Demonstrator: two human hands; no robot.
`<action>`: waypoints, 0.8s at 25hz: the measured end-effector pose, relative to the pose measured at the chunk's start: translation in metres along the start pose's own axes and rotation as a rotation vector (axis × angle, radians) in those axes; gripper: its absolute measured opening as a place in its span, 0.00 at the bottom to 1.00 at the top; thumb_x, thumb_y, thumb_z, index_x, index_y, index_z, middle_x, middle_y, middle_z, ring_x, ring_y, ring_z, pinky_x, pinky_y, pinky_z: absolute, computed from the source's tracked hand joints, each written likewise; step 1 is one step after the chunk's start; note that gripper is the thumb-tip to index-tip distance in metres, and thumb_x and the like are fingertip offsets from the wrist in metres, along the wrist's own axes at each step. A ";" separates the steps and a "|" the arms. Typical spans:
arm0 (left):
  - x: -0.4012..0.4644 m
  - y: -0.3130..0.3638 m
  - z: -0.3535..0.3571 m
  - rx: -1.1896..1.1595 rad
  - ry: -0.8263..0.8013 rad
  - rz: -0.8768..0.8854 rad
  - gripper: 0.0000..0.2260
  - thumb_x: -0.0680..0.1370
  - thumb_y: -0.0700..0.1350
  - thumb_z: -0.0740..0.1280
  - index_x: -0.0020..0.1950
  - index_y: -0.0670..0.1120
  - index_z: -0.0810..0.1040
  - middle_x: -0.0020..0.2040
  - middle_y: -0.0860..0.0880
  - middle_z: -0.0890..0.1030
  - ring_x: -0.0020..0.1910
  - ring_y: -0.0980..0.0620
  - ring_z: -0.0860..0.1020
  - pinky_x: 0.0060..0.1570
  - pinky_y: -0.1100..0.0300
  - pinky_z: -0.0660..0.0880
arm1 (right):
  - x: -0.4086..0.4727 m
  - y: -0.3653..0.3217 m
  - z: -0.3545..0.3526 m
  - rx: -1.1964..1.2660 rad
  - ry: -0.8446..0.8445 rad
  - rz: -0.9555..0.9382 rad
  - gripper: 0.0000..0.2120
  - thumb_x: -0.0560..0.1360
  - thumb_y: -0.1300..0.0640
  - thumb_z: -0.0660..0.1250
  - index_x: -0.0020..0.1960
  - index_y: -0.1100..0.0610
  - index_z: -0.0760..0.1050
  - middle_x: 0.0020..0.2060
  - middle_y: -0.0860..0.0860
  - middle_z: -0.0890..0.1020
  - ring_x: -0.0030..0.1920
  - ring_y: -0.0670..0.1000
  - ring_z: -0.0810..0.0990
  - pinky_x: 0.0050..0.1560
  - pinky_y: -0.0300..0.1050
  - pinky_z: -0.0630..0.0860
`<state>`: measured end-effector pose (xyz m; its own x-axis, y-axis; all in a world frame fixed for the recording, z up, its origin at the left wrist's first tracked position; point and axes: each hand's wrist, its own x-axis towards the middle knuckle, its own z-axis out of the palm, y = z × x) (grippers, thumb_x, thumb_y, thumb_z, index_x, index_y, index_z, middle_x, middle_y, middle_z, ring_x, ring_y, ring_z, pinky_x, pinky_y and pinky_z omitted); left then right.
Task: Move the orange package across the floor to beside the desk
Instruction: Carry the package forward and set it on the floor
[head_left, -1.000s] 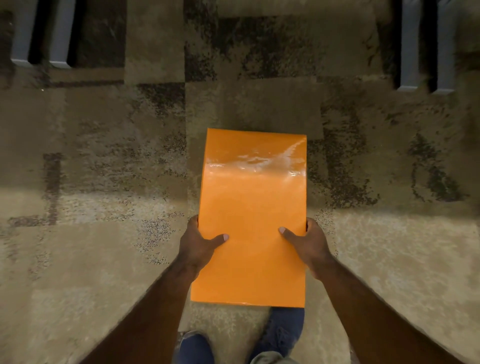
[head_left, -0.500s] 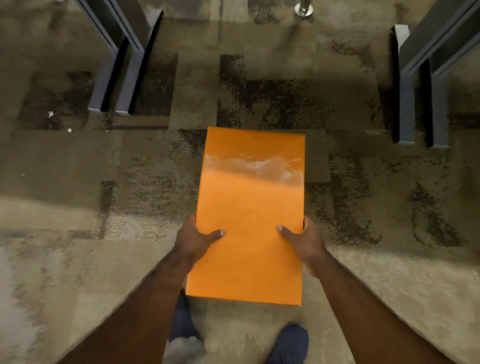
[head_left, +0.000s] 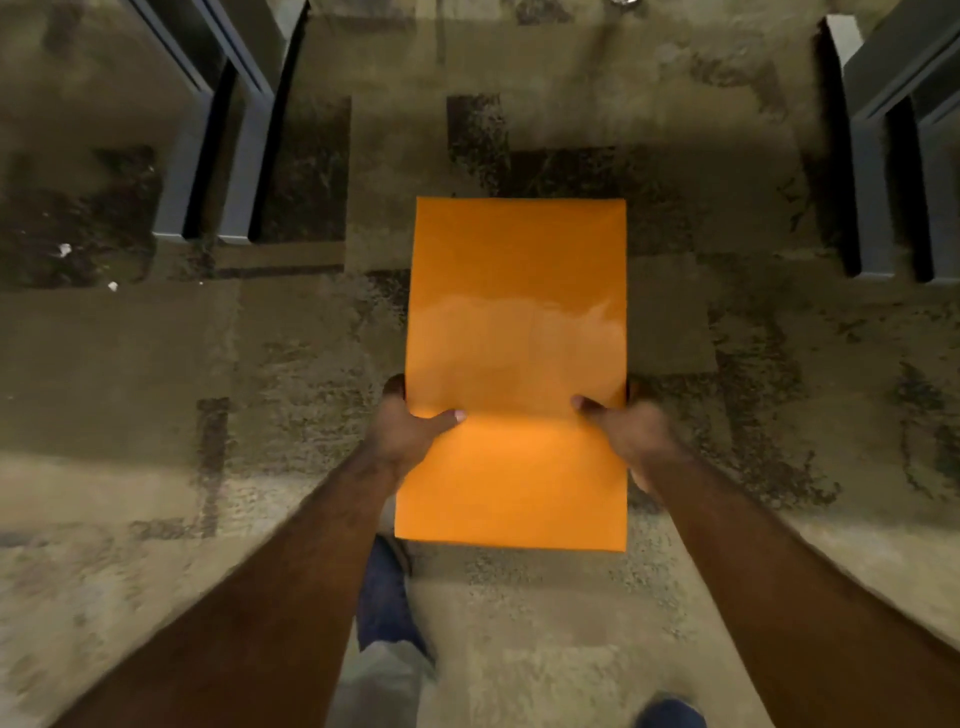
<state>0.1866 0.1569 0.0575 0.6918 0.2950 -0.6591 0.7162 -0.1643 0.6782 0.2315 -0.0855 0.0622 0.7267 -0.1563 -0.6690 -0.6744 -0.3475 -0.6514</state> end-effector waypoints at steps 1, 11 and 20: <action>0.012 0.001 -0.007 0.023 0.018 0.006 0.36 0.70 0.45 0.78 0.74 0.44 0.66 0.69 0.43 0.76 0.65 0.40 0.76 0.60 0.47 0.76 | 0.009 -0.006 0.011 0.007 -0.008 -0.014 0.32 0.72 0.52 0.74 0.72 0.60 0.68 0.68 0.58 0.76 0.67 0.61 0.75 0.67 0.60 0.73; 0.150 0.006 -0.091 0.156 0.027 0.042 0.38 0.68 0.49 0.79 0.74 0.45 0.67 0.69 0.44 0.76 0.65 0.41 0.75 0.63 0.45 0.75 | 0.104 -0.053 0.129 -0.024 0.021 -0.082 0.29 0.73 0.53 0.74 0.70 0.59 0.68 0.66 0.58 0.76 0.64 0.60 0.76 0.58 0.52 0.74; 0.206 -0.021 -0.092 0.164 -0.026 -0.038 0.36 0.70 0.47 0.77 0.74 0.45 0.66 0.69 0.43 0.75 0.67 0.40 0.74 0.64 0.40 0.73 | 0.148 -0.038 0.171 -0.119 -0.037 -0.062 0.34 0.75 0.54 0.71 0.76 0.58 0.61 0.69 0.60 0.72 0.65 0.63 0.74 0.61 0.61 0.75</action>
<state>0.3052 0.3077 -0.0625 0.6642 0.2796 -0.6933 0.7461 -0.3054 0.5917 0.3419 0.0628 -0.0735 0.7597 -0.0979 -0.6428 -0.6066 -0.4630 -0.6463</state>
